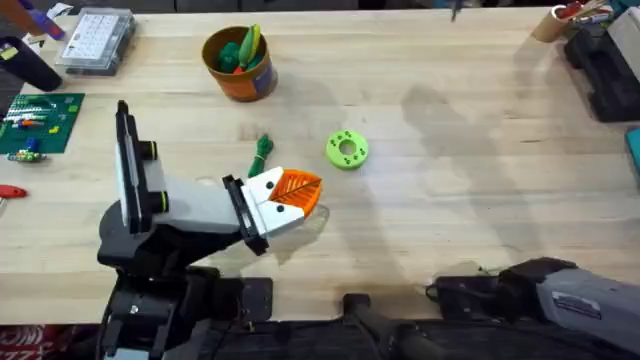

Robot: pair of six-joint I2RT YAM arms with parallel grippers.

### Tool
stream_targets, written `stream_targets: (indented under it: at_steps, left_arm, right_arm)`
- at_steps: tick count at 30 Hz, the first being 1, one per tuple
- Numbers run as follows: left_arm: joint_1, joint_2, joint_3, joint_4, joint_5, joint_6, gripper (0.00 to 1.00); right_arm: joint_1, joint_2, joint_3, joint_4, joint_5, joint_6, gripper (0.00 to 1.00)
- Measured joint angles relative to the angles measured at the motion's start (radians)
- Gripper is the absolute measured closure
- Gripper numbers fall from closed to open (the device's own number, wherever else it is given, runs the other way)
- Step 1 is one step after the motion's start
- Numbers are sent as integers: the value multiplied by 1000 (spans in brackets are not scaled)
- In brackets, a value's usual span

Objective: Pick up the gripper from the table and insert it into the empty holder that is missing its gripper. Then pick up a screw, insert it into the mounting hole, and use the screwdriver to tighten it. Finally, clean up the table by picking up the vegetable and placing it into the bucket.

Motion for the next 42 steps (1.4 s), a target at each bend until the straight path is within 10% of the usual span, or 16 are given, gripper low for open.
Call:
stream_targets:
  at_steps: [12,25,32,42]
  left_arm:
    - [0,0,0,0,0,0,996]
    - [0,0,0,0,0,0,996]
    - [0,0,0,0,1,0,996]
    - [0,0,0,0,0,0,996]
  right_arm:
    - [0,-37,-42,238,-358,38,977]
    - [-1,-41,-485,1083,-695,377,978]
    - [10,-41,-705,1449,-737,557,978]
    - [129,-42,-762,1531,-756,648,978]
